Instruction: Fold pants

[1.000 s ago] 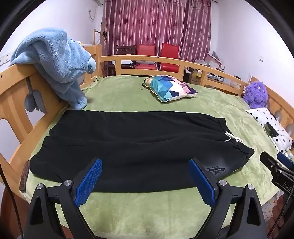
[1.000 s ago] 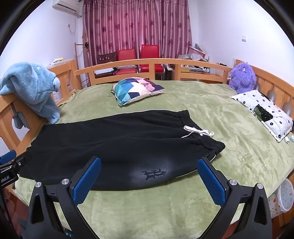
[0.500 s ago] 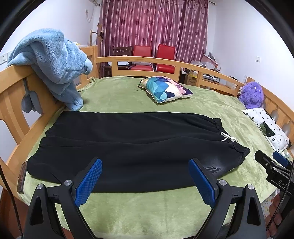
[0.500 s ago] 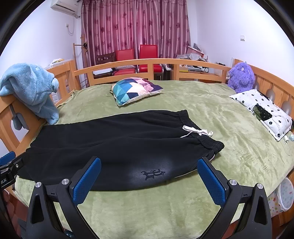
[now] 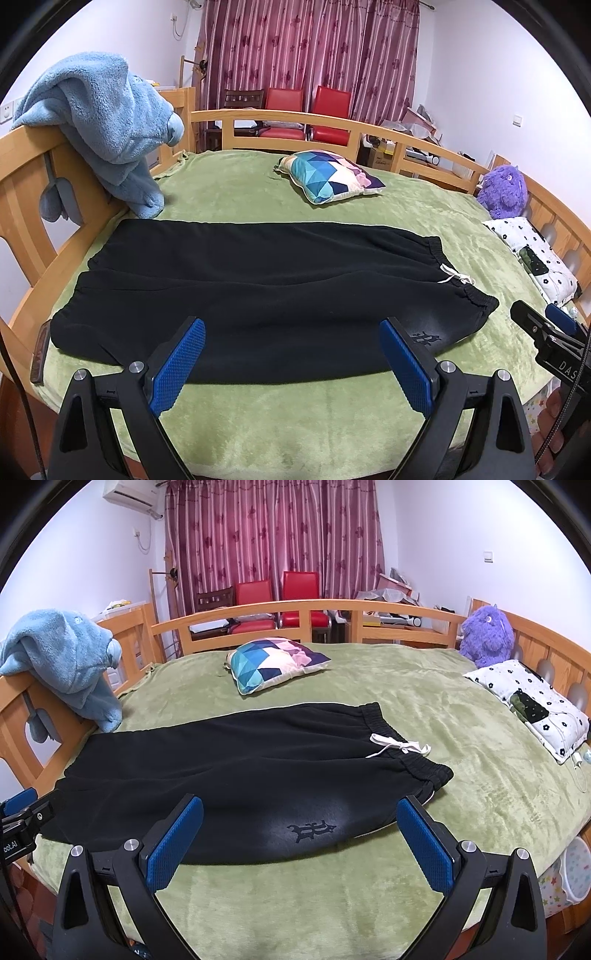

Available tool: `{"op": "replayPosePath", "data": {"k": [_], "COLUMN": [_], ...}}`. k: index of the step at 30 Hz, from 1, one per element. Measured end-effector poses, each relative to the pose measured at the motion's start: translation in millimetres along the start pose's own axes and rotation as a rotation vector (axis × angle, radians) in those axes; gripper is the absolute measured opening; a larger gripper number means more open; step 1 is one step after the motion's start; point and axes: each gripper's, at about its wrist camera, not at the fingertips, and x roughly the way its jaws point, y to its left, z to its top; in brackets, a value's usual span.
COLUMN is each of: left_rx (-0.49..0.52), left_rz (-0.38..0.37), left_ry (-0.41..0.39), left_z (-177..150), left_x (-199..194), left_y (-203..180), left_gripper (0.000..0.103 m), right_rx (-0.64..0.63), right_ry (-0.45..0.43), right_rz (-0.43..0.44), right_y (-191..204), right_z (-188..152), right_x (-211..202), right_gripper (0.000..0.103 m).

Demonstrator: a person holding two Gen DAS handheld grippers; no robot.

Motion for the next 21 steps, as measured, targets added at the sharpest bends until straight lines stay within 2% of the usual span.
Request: {"op": "replayPosePath", "data": {"k": [21], "left_rx": [-0.004], "left_rz": [-0.012], "left_ry": [0.002], "left_z": [-0.9], "left_x": [-2.2], "left_y": [-5.4], "left_gripper": [0.095], "right_rx": [-0.001], "right_ry": [-0.005], "right_rz": [0.004], "right_y": [3.1], "right_z": [1.7], "right_x": [-2.6], "right_gripper": [0.103]}}
